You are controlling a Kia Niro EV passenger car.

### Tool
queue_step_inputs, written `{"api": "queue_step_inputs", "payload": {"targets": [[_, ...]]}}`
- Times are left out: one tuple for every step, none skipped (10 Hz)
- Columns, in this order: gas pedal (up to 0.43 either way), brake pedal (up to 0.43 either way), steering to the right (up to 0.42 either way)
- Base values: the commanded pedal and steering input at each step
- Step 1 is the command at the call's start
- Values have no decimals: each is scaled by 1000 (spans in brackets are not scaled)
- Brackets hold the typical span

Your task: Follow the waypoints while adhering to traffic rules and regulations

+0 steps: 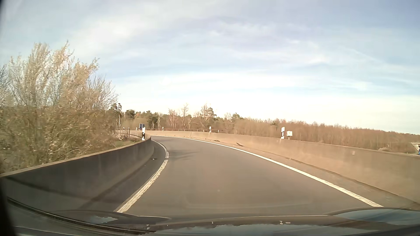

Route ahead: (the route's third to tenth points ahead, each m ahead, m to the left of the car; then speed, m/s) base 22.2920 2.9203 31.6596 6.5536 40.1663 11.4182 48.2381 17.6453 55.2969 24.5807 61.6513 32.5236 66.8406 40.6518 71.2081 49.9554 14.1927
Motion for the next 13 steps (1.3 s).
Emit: {"api": "queue_step_inputs", "payload": {"targets": [[47, 0, -61], [47, 0, -61], [47, 0, -61], [47, 0, -61], [47, 0, -61], [47, 0, -61], [47, 0, -64], [47, 0, -64], [47, 0, -65], [47, 0, -66], [47, 0, -68], [47, 0, -69], [47, 0, -69]]}}
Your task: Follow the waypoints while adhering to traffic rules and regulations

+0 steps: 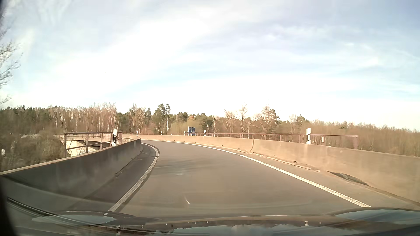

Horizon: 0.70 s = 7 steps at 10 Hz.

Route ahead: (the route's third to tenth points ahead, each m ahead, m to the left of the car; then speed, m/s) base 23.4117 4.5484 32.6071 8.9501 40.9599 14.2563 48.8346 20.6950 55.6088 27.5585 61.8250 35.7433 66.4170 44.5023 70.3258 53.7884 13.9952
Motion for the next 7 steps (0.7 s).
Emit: {"api": "queue_step_inputs", "payload": {"targets": [[47, 0, -69], [47, 0, -69], [47, 0, -69], [47, 0, -70], [47, 0, -71], [47, 0, -73], [47, 0, -76]]}}
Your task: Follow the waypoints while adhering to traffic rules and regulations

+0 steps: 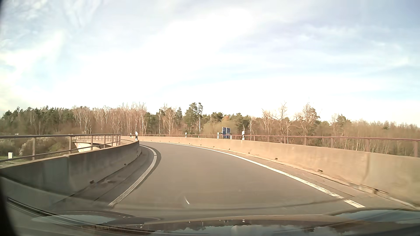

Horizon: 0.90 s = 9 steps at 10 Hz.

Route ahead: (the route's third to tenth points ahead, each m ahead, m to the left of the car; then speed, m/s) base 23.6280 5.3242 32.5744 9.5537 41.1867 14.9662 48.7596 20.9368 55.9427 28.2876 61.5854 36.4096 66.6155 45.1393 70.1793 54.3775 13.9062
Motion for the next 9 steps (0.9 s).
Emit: {"api": "queue_step_inputs", "payload": {"targets": [[47, 0, -77], [47, 0, -77], [47, 0, -77], [47, 0, -76], [47, 0, -73], [47, 0, -72], [47, 0, -71], [47, 0, -72], [47, 0, -72]]}}
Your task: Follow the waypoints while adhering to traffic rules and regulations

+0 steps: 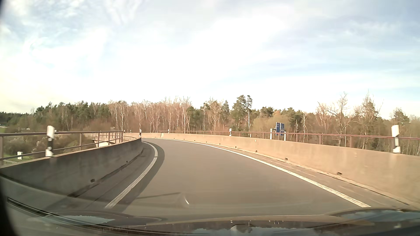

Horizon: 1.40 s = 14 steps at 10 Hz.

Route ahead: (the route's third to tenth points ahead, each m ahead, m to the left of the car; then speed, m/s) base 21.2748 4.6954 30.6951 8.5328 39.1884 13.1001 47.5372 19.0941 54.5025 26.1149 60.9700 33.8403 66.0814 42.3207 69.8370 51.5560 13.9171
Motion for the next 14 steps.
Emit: {"api": "queue_step_inputs", "payload": {"targets": [[47, 0, -72], [47, 0, -73], [47, 0, -73], [47, 0, -74], [47, 0, -74], [47, 0, -74], [47, 0, -73], [39, 0, -74], [28, 0, -72], [20, 0, -71], [0, 0, -71], [0, 0, -69], [0, 0, -66], [0, 0, -66]]}}
